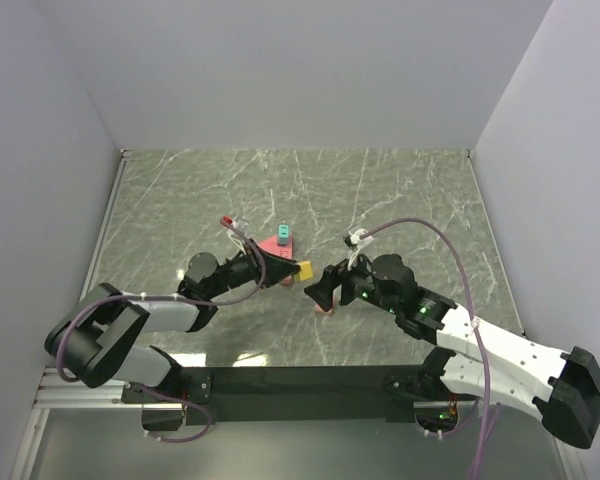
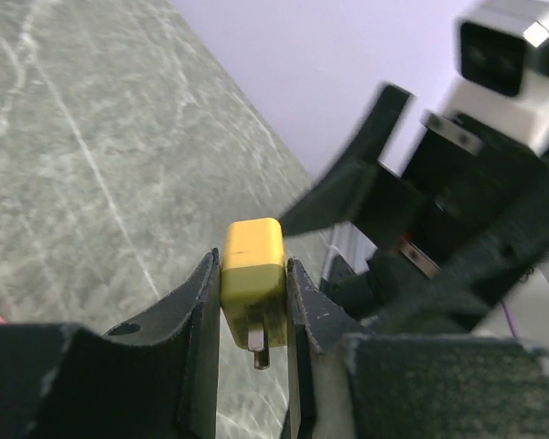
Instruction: Insert the plug
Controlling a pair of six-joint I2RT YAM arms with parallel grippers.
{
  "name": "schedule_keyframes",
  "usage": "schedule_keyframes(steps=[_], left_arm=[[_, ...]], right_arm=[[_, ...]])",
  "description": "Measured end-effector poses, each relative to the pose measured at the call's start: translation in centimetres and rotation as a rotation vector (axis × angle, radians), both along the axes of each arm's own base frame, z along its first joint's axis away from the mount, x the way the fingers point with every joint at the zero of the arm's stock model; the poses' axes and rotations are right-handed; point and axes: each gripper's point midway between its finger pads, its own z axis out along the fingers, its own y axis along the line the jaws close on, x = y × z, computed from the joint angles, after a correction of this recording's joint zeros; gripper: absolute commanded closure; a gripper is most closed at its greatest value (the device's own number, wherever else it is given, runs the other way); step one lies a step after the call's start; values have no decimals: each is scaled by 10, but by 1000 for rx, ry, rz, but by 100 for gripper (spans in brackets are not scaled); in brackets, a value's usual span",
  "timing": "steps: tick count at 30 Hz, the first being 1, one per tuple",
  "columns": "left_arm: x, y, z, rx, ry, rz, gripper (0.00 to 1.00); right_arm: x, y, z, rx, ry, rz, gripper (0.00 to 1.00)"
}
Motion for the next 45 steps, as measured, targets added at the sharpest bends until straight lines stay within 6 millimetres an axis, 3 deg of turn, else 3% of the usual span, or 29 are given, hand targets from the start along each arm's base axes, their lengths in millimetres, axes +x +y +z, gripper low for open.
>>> schedule_keyframes(steps=[4,12,18,27,38,40,44,45], left_arm=[[-19,3,12,-21,-40,-60,100],[-44,10,54,-86,-178,-114,100],[-56,4,53,-75,-187,-153,100],[-59,2,48,-58,-182,-162,99],[-62,0,47,-51,-179,-170,100],[-62,0,47,-51,-179,-168,99],[-62,-1,47,-50,-182,-169,100],[-62,-1,48,-49,-189,-170,100]], right_arm=[[3,-1,14,96,-9,42,16],[0,7,54,283,-47,188,30],[-22,21,71,374,-44,352,33],[-26,24,65,385,-18,392,34],[-27,29,42,353,50,413,38],[-27,29,40,351,59,417,42],[-29,29,42,357,57,426,60],[-29,29,42,361,56,428,77]])
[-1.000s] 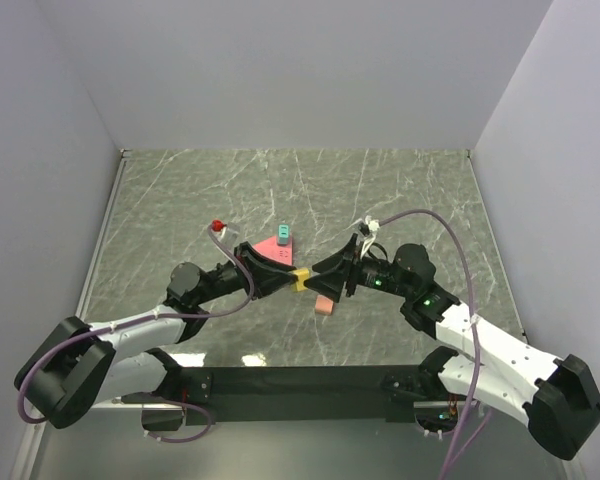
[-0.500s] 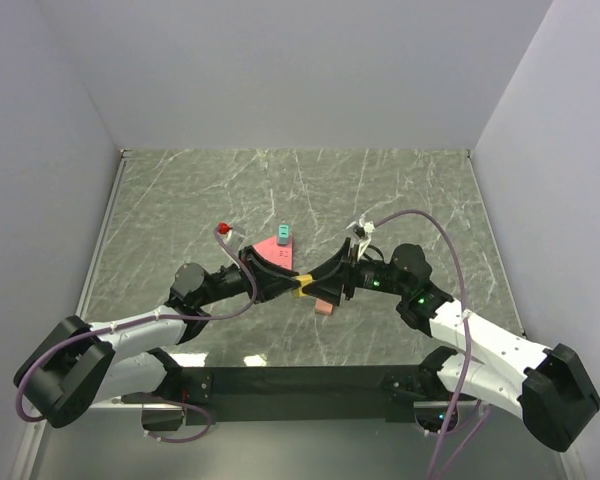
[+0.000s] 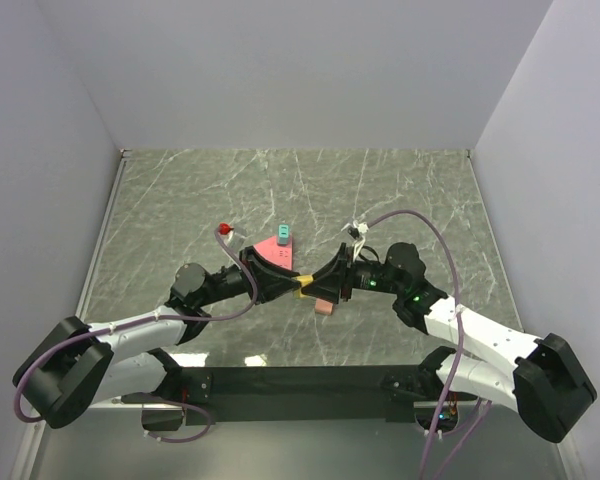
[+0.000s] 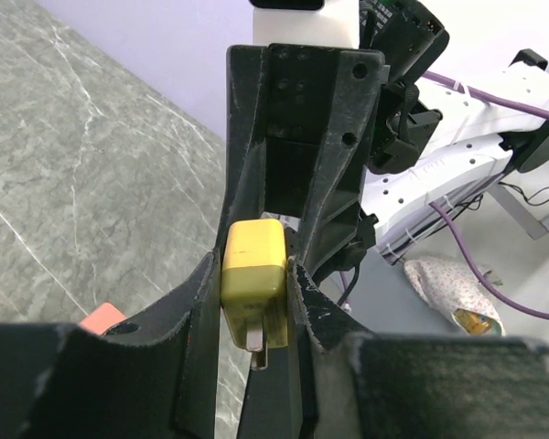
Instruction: Insert the plug
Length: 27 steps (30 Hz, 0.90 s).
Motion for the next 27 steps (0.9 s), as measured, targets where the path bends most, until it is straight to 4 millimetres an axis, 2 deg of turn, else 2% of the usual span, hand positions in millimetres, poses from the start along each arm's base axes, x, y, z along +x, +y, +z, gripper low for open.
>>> schedule_keyframes(steps=[1,2,3,4,5,10,11,12,13,14,19,22,27], left_arm=[[0,0,0,2,-5,-2,100],[-2,0,-1,5,-9,-10,99],[-2,-1,-1,6,-10,-14,94],[-3,-1,-2,9,-11,-16,87],[-2,-1,-3,12,-8,-16,70],[7,-2,-7,21,12,26,43],[10,-1,-9,29,24,47,34],[13,-1,-11,36,28,64,30],[17,1,-13,44,40,90,19],[20,2,-14,50,39,106,16],[28,11,-4,37,32,186,15],[37,22,1,28,24,265,16],[74,60,-13,82,102,552,18]], right_arm=[[0,0,0,2,1,-1,84],[0,-1,-1,6,8,-2,98],[-1,-2,-2,10,9,2,100],[-2,-2,-1,15,10,3,100],[-2,-2,-2,15,15,3,100],[0,-2,-3,12,14,-11,100],[1,-2,-4,10,12,-18,100],[2,-2,-4,9,11,-21,100],[2,-2,-5,7,11,-22,100],[3,-2,-5,4,11,-26,100],[8,-5,-12,-17,26,-55,100],[18,-9,-18,-48,43,-97,100],[41,-10,-28,-123,82,-173,100]])
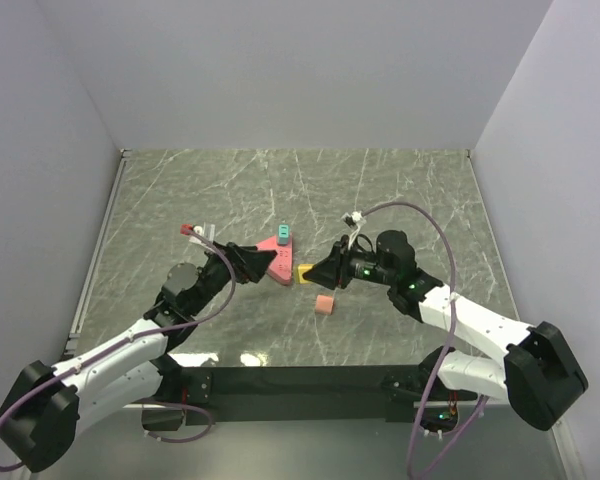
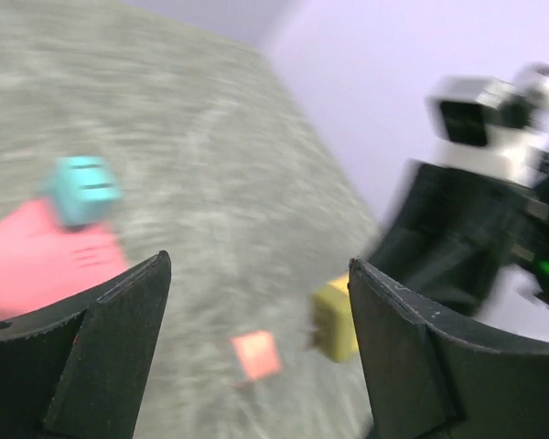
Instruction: Insert the plug
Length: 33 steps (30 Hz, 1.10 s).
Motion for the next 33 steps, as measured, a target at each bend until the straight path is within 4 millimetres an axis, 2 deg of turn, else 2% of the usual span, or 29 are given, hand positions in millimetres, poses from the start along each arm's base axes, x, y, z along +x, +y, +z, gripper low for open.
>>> schedule_keyframes(steps=[5,13,21,25,33], left_arm=[[31,38,-38,84,126,236,18],[53,62,-107,217,298,357,20],[70,70,-128,235,336,388,20],[81,70,-135,225,351,380,35],[98,55,-154,198,394,306,38]], right_arm=[[26,4,-8,-81,57,-73,100],[75,15,-23,-234,169,-185,100],[93,17,-49,-377,258,-246,100],[91,18,-55,-419,273,-253,100],[87,18,-59,-450,278,-255,100]])
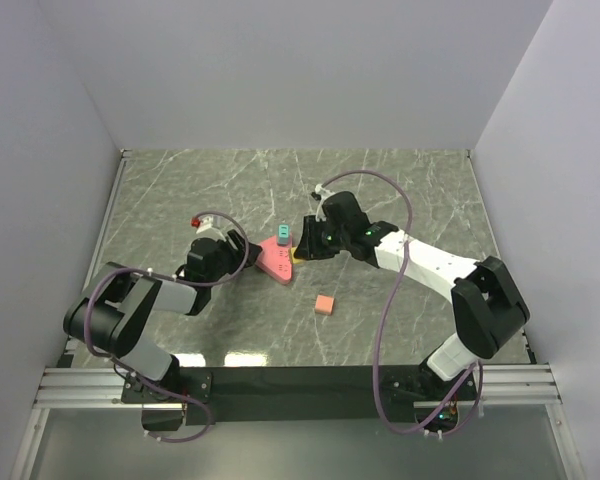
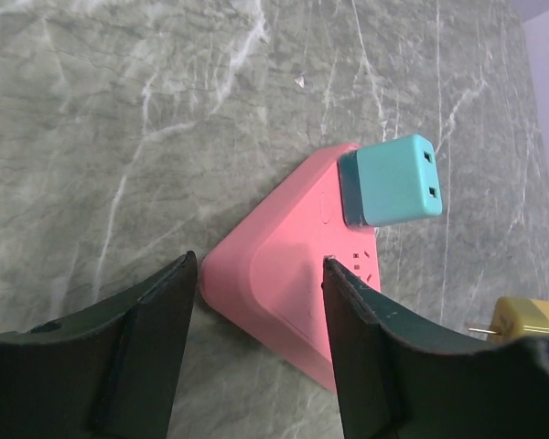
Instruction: Insert the plug
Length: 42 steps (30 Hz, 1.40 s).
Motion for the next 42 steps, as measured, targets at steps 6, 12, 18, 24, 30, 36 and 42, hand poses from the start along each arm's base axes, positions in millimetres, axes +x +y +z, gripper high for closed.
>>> schedule_keyframes(steps=[6,12,18,24,30,36,42], left_arm=[[0,-4,-2,-12,5,-16,38],[2,-5,-1,-13,4,-19,37],[2,-8,-9,-11,27,-33,39],[1,-11,-11,-21,37,-46,55],[6,-16,0,-60,-4,-56,87],[7,-19,0,-83,-8,-63,99],[4,-18,-2,-103,-17,-59,100]], right_arm=[[-1,1,-6,-17,15,4,100],[3,7,-7,-21,14,8,100],[10,12,-13,-54,24,-1,100],[16,17,-17,-90,35,-14,100],[25,20,-25,-126,56,-29,100],[26,16,-35,-165,81,-52,100],[28,13,-36,-172,85,-80,100]])
